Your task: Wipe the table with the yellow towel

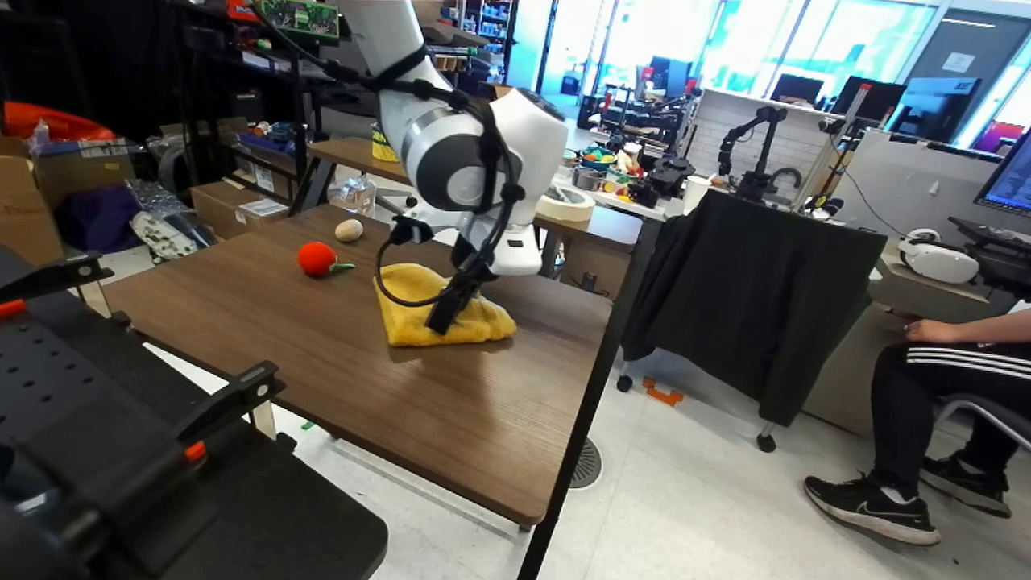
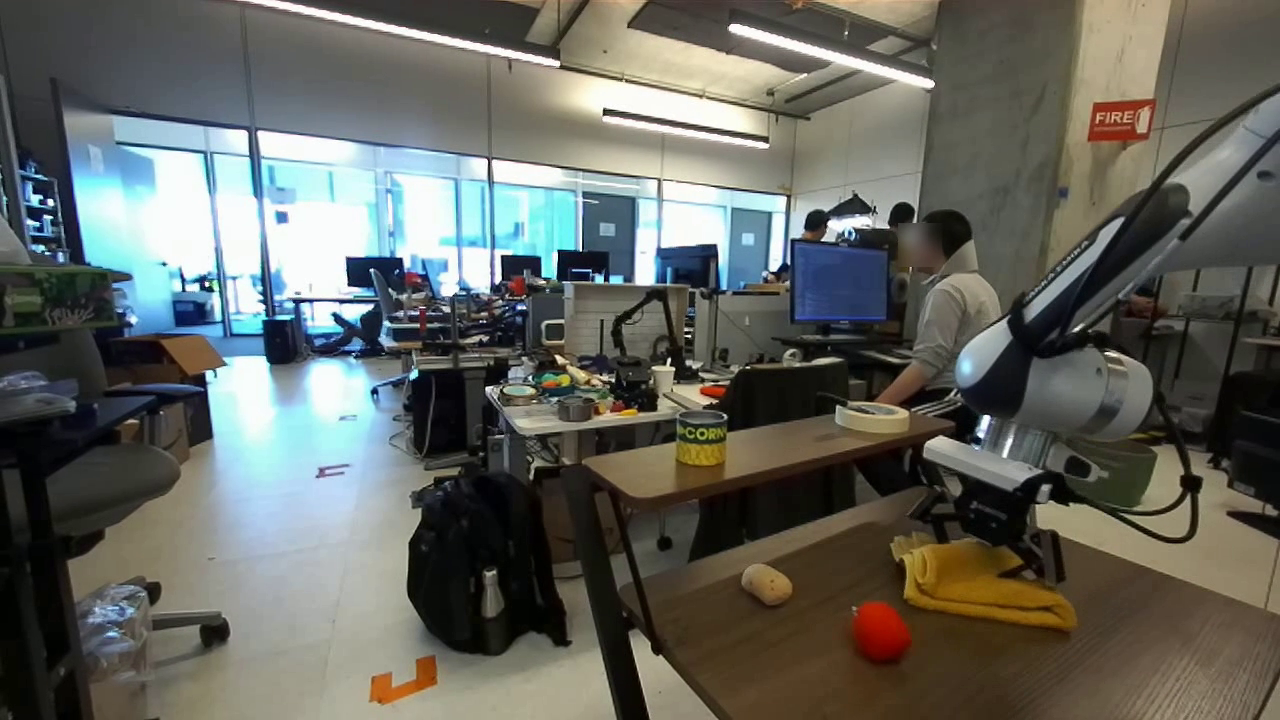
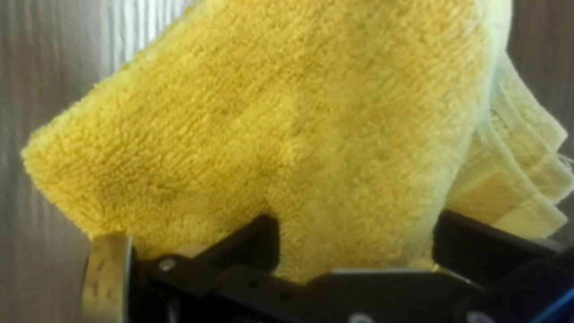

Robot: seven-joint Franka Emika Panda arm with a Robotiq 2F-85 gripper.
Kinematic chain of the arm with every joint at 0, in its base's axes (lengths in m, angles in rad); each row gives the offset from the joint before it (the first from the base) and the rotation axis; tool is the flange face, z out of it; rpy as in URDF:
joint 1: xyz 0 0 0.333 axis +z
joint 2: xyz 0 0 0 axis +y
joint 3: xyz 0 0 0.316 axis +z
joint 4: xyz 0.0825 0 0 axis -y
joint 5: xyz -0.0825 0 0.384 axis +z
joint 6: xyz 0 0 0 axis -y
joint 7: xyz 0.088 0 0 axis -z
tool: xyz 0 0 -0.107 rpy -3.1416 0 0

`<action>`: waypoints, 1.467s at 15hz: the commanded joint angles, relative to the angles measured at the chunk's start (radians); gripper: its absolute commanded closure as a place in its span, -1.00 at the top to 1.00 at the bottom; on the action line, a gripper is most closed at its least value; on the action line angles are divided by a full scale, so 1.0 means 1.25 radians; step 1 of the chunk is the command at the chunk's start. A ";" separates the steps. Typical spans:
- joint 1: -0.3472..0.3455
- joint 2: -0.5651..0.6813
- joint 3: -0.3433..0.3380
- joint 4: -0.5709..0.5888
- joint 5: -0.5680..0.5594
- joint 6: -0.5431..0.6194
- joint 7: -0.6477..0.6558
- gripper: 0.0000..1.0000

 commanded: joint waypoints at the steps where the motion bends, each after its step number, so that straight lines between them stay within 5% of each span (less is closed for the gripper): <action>1: 0.052 -0.092 0.031 -0.186 0.024 0.011 -0.102 1.00; 6: 0.161 -0.174 0.043 -0.363 0.011 -0.008 -0.168 1.00; 10: 0.209 -0.194 -0.025 -0.395 -0.028 -0.088 -0.157 1.00; 16: 0.120 -0.203 -0.157 -0.405 0.014 0.000 -0.137 1.00; 22: 0.024 -0.166 -0.218 -0.387 0.046 0.180 -0.114 1.00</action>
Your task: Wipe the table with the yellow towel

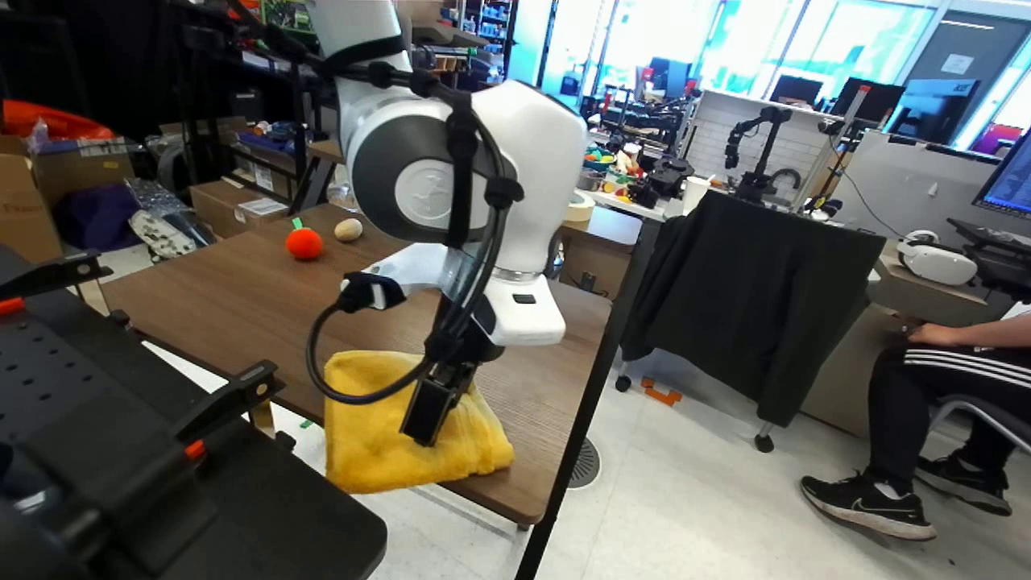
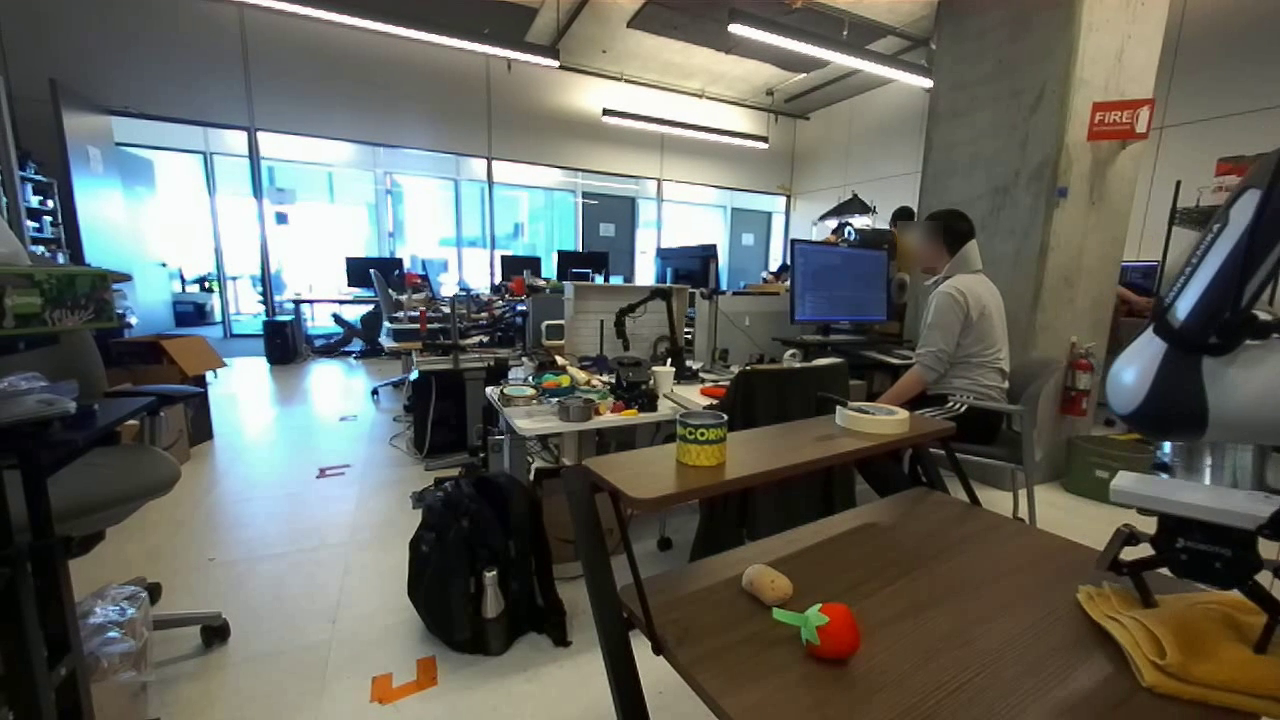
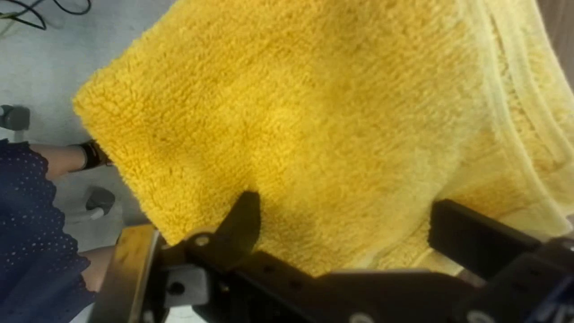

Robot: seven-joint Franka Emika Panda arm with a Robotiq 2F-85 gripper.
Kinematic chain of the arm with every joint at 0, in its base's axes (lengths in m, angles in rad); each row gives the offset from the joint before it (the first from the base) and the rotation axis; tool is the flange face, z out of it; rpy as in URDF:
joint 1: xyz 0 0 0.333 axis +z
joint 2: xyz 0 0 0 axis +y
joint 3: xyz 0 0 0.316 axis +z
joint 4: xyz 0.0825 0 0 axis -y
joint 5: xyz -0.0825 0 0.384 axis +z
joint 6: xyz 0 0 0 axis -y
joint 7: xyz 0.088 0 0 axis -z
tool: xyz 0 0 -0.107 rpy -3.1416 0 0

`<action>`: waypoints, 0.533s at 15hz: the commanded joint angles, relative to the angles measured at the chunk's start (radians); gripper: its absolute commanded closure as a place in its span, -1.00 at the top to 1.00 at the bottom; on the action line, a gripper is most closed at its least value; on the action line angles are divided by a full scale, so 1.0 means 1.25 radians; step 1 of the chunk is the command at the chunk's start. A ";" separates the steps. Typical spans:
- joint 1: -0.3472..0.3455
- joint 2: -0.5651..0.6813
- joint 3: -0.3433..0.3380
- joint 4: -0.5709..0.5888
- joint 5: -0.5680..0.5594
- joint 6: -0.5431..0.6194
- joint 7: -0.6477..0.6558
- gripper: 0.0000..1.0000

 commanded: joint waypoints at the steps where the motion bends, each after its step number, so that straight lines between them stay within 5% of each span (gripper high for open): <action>1: -0.034 0.032 -0.007 0.008 0.039 0.112 0.019 1.00; 8: -0.071 0.022 0.104 0.030 0.123 0.245 -0.008 1.00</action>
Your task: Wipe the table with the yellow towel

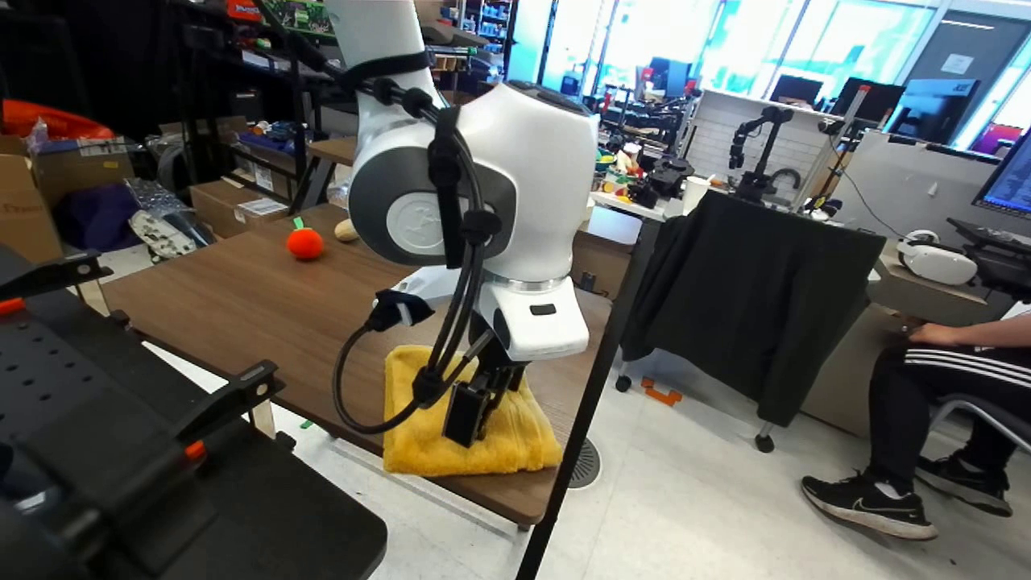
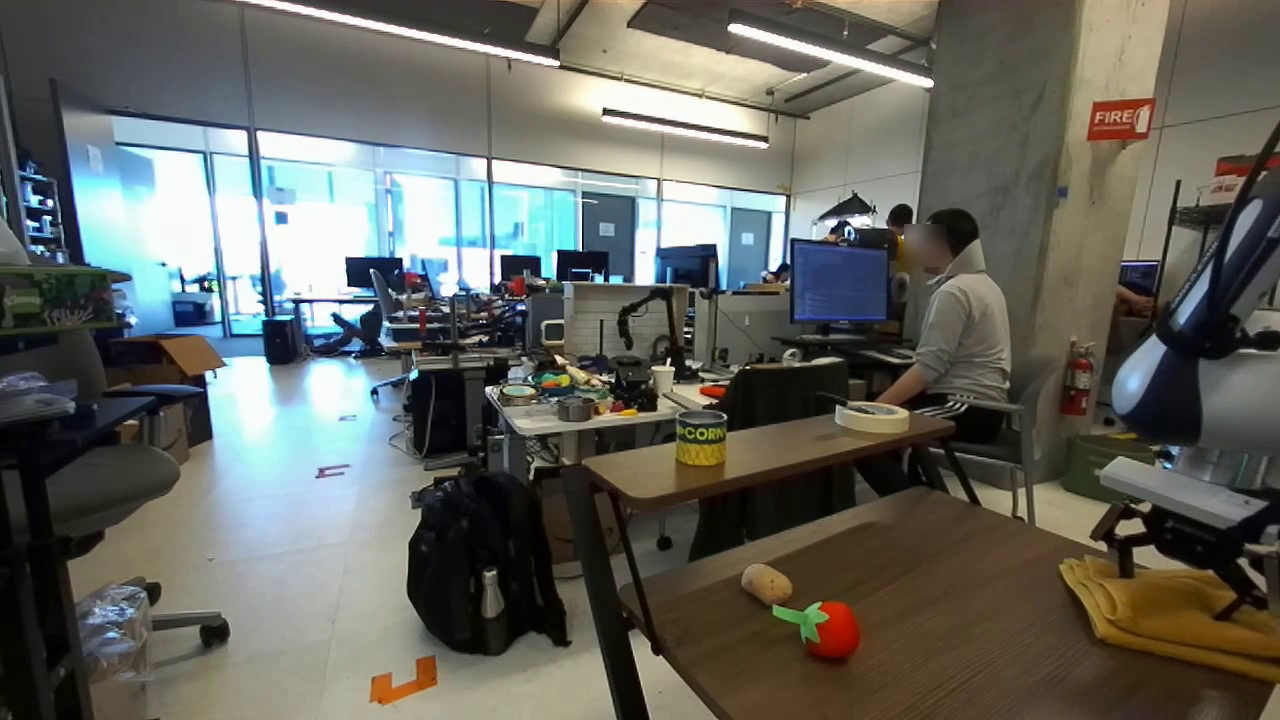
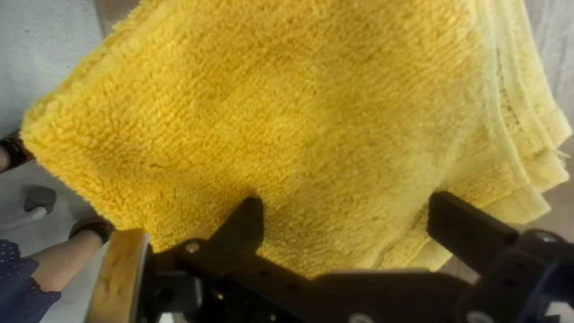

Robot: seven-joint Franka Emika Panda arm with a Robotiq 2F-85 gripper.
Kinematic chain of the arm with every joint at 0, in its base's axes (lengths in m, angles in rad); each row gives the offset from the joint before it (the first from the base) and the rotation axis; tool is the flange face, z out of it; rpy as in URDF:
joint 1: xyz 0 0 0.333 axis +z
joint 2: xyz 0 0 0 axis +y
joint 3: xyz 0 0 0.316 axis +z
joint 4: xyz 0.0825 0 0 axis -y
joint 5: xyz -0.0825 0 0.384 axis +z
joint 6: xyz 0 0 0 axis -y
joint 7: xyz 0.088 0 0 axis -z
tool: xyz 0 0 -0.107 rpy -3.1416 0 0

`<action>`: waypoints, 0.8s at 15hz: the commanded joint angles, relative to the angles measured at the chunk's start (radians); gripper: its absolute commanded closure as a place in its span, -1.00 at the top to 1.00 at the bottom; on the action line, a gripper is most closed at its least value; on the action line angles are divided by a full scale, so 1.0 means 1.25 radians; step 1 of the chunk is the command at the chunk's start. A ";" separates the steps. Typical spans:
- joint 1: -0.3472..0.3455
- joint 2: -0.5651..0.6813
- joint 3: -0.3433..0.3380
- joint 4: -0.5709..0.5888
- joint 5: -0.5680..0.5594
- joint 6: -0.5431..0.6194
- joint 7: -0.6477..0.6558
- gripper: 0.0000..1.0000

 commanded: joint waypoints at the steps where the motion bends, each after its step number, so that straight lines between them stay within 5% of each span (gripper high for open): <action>1: -0.013 0.004 0.071 0.030 0.043 0.070 -0.014 1.00; 7: 0.000 0.046 0.179 0.094 0.052 0.038 -0.021 1.00; 12: 0.068 0.039 0.208 0.091 0.030 0.040 -0.027 1.00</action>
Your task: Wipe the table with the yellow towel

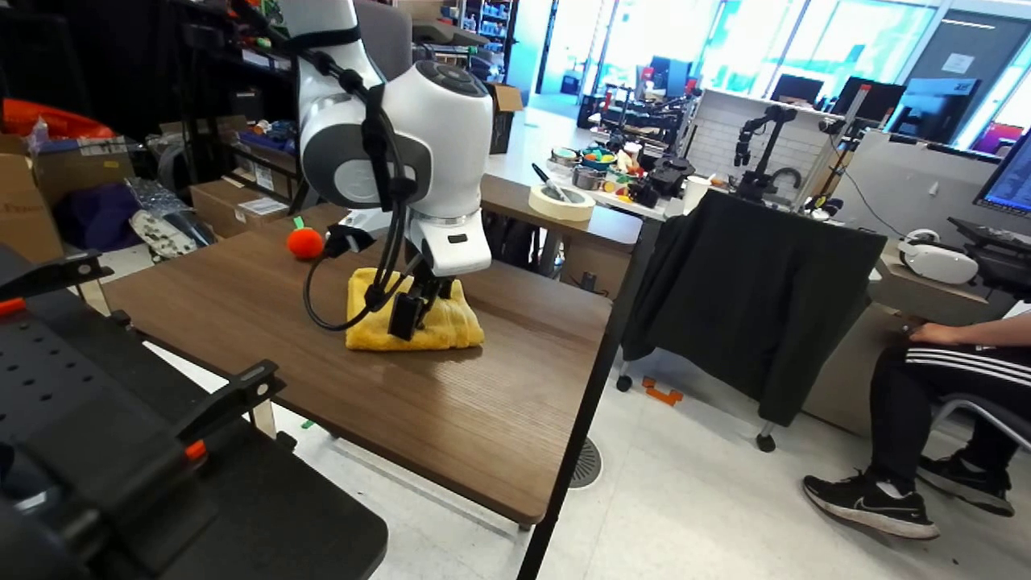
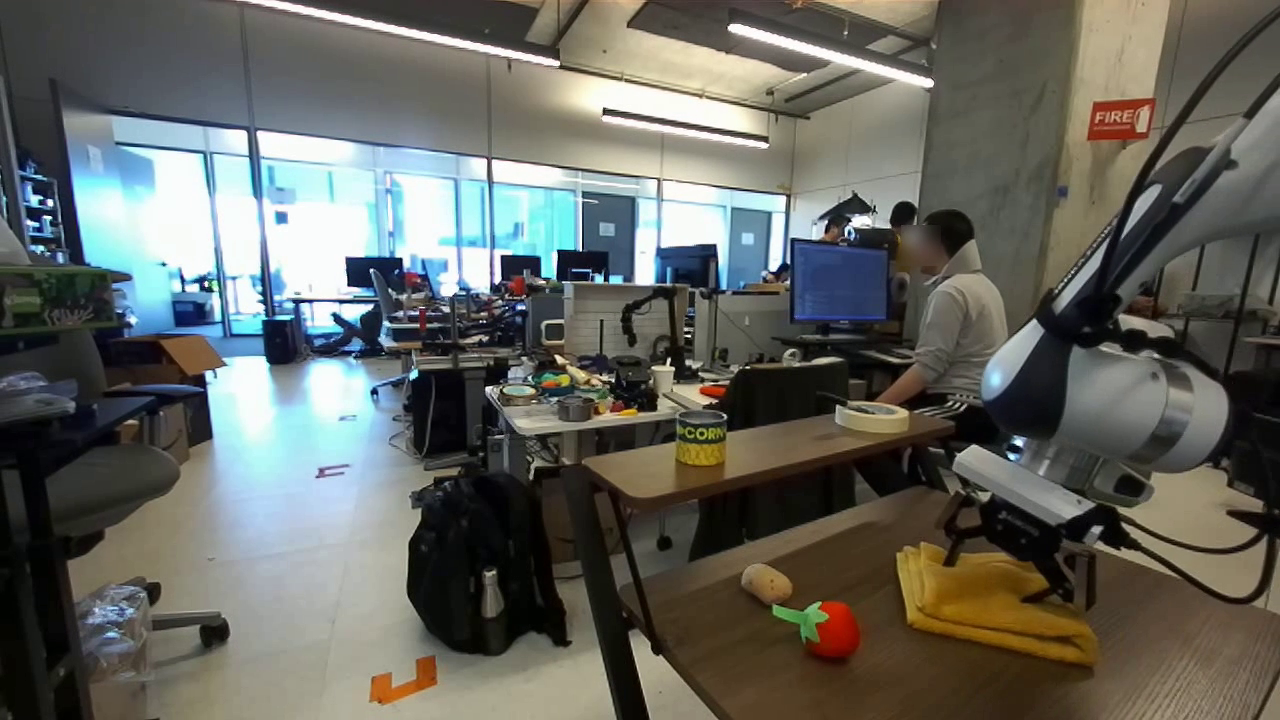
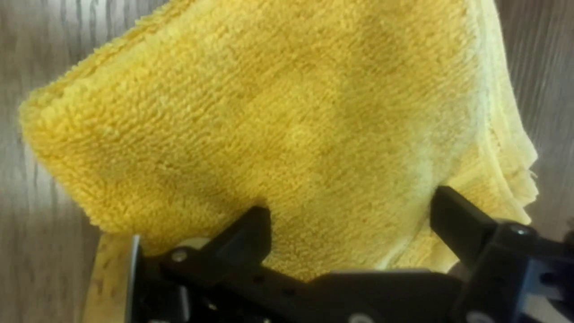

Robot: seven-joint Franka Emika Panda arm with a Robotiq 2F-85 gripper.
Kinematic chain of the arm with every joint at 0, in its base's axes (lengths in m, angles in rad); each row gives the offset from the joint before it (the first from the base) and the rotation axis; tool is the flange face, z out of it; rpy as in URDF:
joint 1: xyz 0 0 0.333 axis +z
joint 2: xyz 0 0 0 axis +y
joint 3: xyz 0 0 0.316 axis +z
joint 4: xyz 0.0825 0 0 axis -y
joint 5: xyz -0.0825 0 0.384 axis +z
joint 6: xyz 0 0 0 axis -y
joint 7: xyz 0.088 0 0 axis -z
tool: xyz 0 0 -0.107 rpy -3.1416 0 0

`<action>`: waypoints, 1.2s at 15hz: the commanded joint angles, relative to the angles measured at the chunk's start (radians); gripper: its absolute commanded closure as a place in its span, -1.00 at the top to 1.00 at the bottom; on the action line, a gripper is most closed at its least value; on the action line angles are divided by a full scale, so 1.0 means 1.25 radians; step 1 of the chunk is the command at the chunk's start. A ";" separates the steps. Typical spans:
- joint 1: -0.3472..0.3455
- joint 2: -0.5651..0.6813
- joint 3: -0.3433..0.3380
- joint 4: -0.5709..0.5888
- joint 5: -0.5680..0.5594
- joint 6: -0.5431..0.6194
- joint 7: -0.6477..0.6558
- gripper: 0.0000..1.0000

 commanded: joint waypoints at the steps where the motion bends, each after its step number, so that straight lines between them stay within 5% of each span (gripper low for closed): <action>1: 0.057 -0.027 0.012 -0.009 -0.004 -0.008 -0.031 1.00; 4: 0.128 -0.083 -0.003 -0.033 -0.025 -0.045 -0.034 1.00; 5: 0.192 -0.113 -0.060 -0.046 -0.063 -0.094 -0.005 1.00; 6: 0.130 -0.046 -0.006 -0.002 -0.017 -0.033 -0.032 1.00; 11: 0.144 -0.049 -0.016 -0.005 -0.019 -0.043 -0.021 1.00; 12: 0.155 -0.072 -0.055 -0.029 -0.064 -0.162 -0.023 1.00; 14: 0.106 -0.086 -0.021 -0.055 -0.077 -0.196 -0.120 1.00; 18: 0.106 -0.110 -0.034 -0.097 -0.115 -0.269 -0.247 1.00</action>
